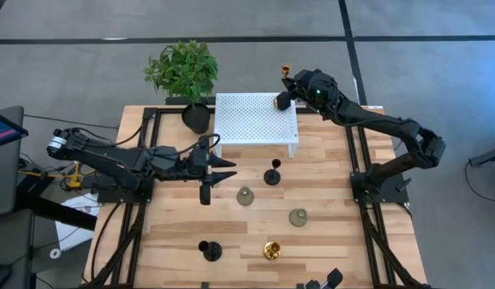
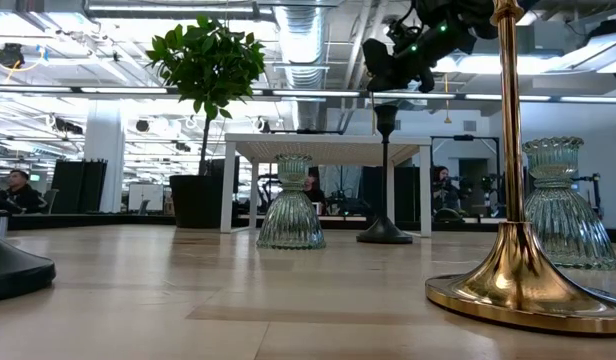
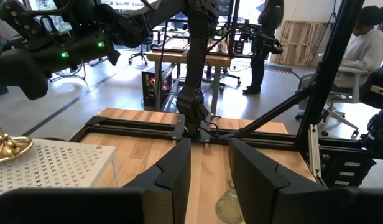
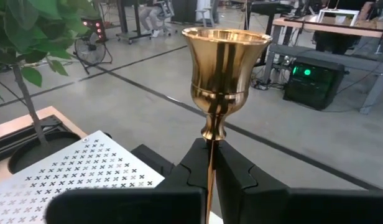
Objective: Pick & Place candle stick holders
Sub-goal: Put the top gold candle holder on the shelf
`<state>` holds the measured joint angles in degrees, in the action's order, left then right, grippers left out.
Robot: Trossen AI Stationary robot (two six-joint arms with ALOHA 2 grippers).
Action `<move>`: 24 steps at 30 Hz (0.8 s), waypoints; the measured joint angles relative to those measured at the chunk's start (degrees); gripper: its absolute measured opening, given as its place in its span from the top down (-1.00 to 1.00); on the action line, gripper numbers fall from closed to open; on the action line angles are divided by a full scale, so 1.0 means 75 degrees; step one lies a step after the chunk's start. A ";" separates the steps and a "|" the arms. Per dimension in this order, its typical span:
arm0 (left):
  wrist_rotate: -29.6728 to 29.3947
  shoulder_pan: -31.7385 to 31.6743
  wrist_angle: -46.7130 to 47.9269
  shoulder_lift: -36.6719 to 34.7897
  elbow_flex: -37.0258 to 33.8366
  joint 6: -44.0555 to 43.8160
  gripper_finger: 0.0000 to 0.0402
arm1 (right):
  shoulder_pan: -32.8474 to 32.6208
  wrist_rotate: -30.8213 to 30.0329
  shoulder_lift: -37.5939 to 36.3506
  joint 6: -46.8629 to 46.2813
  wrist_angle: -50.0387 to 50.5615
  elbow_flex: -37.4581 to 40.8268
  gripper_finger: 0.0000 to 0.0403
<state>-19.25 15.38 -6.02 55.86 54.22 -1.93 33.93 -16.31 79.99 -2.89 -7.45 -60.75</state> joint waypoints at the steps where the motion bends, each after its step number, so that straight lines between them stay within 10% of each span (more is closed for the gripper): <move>1: -0.0001 0.0000 0.0000 0.0000 0.0000 0.0000 0.46 | 0.0000 -0.0005 0.0000 0.0001 0.0026 0.0000 1.00; 24: -0.0002 -0.0003 0.0002 0.0003 0.0000 0.0000 0.46 | -0.0135 0.0345 0.0463 -0.0118 -0.0193 -0.0035 0.98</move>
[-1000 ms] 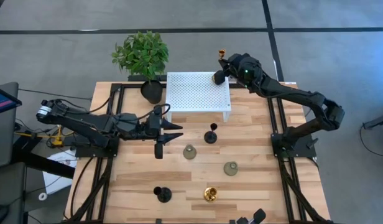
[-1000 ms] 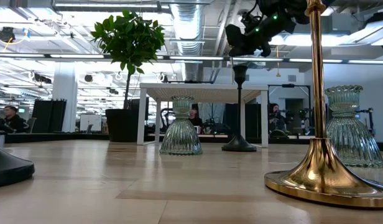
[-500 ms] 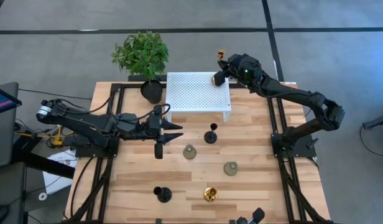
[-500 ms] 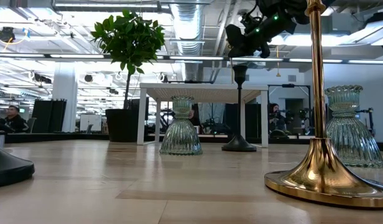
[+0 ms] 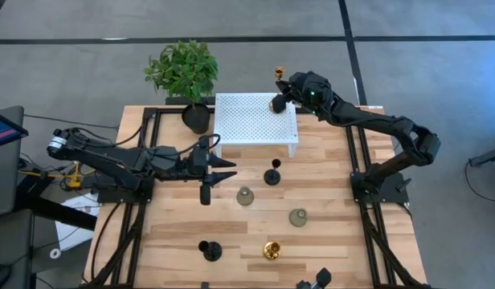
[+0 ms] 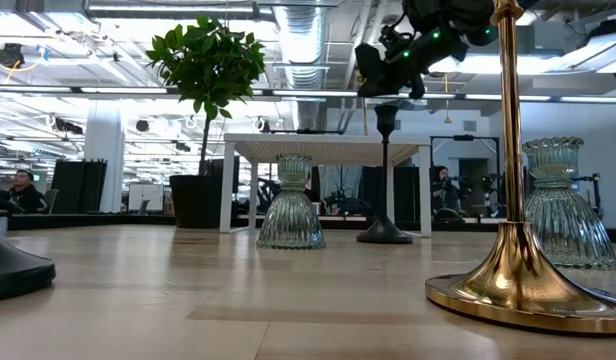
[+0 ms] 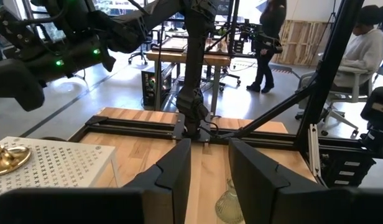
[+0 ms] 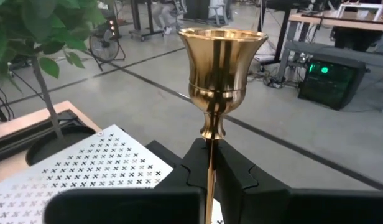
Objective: Pick & Place candle stick holders
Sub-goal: Put the top gold candle holder on the shelf, then put the top black candle holder on the shelf
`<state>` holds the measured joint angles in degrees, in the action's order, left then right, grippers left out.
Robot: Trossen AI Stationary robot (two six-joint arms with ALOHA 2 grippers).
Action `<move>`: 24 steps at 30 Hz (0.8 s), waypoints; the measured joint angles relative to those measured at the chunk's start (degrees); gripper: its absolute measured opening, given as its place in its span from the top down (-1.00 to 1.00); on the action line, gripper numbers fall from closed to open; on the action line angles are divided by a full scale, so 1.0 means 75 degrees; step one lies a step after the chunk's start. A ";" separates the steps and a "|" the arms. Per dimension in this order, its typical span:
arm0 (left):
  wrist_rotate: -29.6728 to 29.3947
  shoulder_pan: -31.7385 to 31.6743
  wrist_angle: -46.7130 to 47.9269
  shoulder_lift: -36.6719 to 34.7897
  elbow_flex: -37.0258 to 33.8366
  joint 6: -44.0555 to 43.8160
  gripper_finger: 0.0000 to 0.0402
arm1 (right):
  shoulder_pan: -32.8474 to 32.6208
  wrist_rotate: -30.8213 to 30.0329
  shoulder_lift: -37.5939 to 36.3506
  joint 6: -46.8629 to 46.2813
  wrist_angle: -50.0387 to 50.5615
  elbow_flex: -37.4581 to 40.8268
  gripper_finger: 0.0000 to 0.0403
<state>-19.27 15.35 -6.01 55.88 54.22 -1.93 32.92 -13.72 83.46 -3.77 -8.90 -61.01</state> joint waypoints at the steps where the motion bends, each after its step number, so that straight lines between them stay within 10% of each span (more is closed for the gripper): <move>1: 0.0000 0.0000 -0.0002 0.0000 0.0000 -0.0003 0.46 | -0.0019 -0.0002 0.0000 0.0095 -0.0049 0.0003 0.96; 24: 0.0000 0.0000 0.0001 0.0000 0.0000 0.0000 0.46 | -0.0244 -0.0349 -0.0488 0.0700 0.1054 0.0043 -0.13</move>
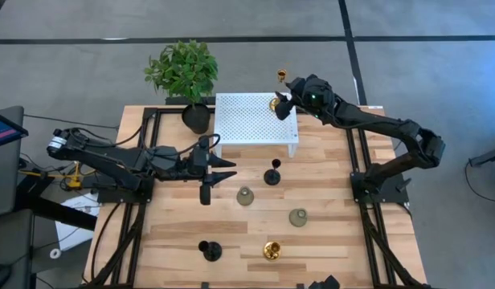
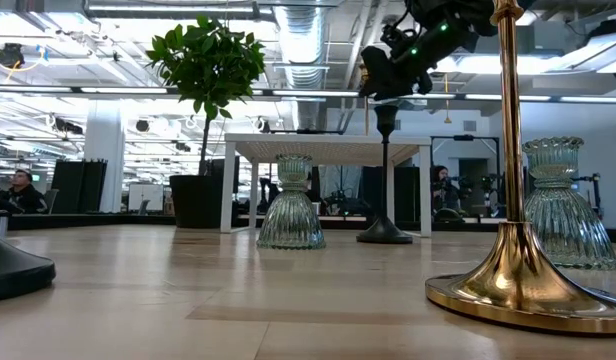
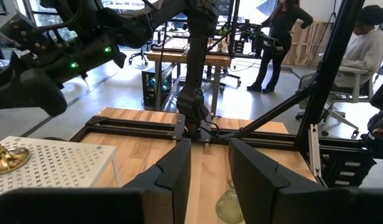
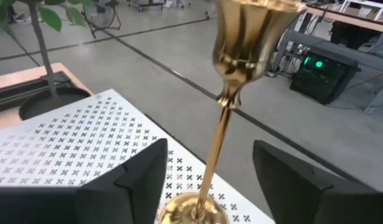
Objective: Pick & Place candle stick holders
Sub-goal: Put the top black candle holder on the shelf
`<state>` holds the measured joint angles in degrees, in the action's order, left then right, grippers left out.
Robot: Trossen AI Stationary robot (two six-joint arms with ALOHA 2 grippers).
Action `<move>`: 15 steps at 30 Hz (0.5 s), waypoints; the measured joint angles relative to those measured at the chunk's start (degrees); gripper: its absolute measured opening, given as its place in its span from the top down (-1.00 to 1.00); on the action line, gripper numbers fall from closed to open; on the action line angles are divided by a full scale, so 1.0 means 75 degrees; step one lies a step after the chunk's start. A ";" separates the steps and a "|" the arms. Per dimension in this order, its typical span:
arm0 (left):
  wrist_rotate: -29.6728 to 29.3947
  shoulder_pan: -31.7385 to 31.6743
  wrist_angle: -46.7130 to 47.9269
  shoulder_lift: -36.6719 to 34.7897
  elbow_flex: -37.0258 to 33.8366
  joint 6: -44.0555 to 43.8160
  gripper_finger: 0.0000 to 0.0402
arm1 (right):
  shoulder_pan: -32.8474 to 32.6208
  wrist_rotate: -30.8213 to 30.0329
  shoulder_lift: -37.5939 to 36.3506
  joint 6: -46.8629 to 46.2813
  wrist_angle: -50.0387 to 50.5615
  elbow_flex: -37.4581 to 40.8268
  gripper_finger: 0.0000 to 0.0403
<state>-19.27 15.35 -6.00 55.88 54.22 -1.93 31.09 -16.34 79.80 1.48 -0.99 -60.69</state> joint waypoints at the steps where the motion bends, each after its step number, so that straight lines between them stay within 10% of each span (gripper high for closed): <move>1: 0.0000 0.0000 -0.0002 0.0000 0.0000 0.0000 0.46 | -0.0002 -0.0001 -0.0053 0.0000 0.0071 0.0000 -0.17; 15: 0.0000 0.0000 -0.0001 0.0000 0.0000 0.0000 0.46 | -0.0552 0.0255 -0.1793 0.0001 0.2106 -0.0012 -0.10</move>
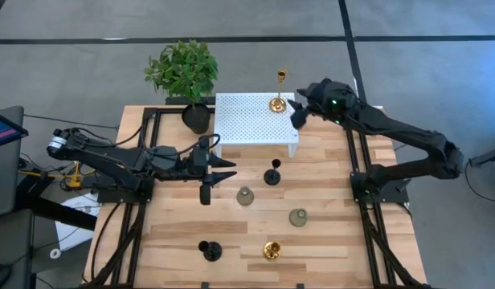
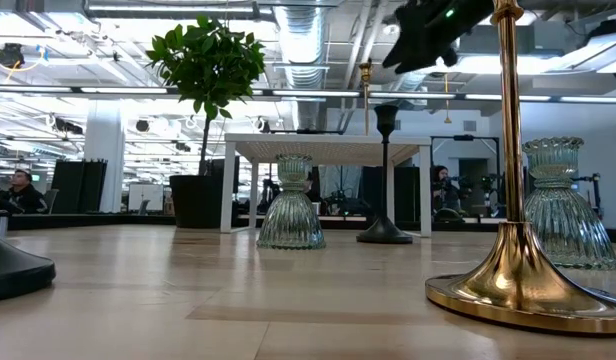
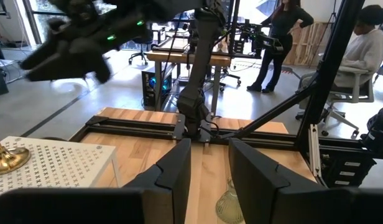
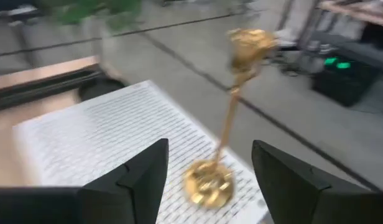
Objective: Pick & Place candle stick holders
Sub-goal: Put the top black candle holder on the shelf
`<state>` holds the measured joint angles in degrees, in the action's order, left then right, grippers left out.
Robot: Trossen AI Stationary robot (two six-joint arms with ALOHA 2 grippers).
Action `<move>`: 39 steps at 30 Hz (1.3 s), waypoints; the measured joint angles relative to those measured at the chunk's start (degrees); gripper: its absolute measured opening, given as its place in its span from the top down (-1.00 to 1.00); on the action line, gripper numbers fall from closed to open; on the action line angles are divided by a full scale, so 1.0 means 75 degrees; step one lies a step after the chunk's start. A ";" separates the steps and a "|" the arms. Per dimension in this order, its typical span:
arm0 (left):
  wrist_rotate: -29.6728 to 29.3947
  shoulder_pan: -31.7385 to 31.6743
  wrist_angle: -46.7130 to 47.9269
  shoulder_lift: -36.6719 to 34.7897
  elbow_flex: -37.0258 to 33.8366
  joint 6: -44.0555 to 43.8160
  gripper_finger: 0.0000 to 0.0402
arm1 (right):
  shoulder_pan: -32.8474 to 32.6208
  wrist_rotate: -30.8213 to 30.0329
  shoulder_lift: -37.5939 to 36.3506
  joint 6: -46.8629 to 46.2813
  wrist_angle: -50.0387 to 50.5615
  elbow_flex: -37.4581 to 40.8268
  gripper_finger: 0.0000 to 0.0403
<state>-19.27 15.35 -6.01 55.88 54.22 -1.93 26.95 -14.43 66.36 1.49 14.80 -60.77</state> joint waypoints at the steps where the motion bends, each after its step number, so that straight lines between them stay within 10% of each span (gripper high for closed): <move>1: 0.0000 0.0000 0.0001 0.0000 0.0000 0.0000 0.46 | -0.0090 0.0144 -0.0163 0.0002 0.0257 0.0000 -0.09; 18: 0.0000 0.0000 -0.0001 0.0000 0.0000 0.0000 0.46 | -0.2354 0.1803 -0.2073 -0.1116 0.2109 0.0000 0.40; 39: 0.0003 0.0003 -0.0001 0.0000 0.0000 -0.0064 0.46 | -0.4590 0.1141 -0.0178 -0.2268 0.4103 0.0000 0.66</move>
<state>-19.25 15.38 -6.02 55.88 54.22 -2.42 -7.48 -5.87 65.02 -15.53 45.57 -60.77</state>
